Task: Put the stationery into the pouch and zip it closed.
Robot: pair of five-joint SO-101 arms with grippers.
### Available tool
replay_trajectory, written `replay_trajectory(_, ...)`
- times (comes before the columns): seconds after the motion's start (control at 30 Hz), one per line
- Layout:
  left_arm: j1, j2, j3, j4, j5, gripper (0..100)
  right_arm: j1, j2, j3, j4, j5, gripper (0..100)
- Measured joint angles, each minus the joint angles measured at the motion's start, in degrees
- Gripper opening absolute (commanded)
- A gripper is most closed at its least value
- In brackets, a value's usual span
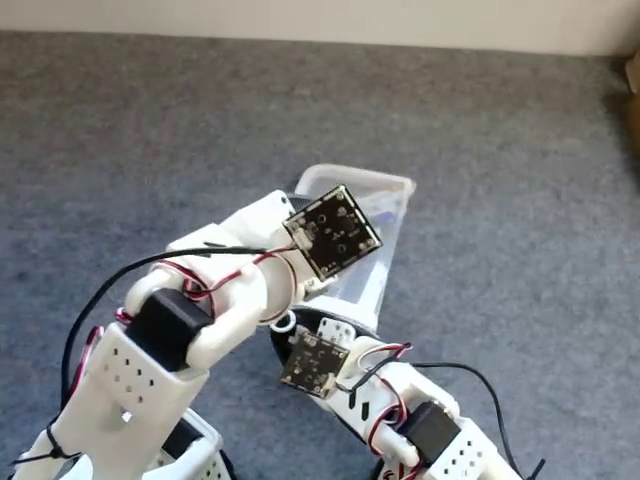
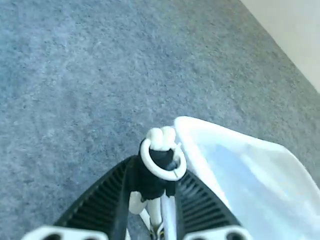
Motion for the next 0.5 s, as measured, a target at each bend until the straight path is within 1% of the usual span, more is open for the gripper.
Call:
replay_trajectory(0.17,-4.6,0.0,-3.3,4.1,0.0,22,3.5,0.0,-0.4,0.6,-3.3,0.5)
replay_trajectory(0.4,-11.3,0.0,-3.6,5.6,0.0,22,7.2,0.0,-10.5,11.4,-7.8,0.5)
replay_trajectory(0.5,-11.5,0.0,-3.6,8.3,0.0,22,8.9,0.0,-15.0,15.8,-8.3,0.5)
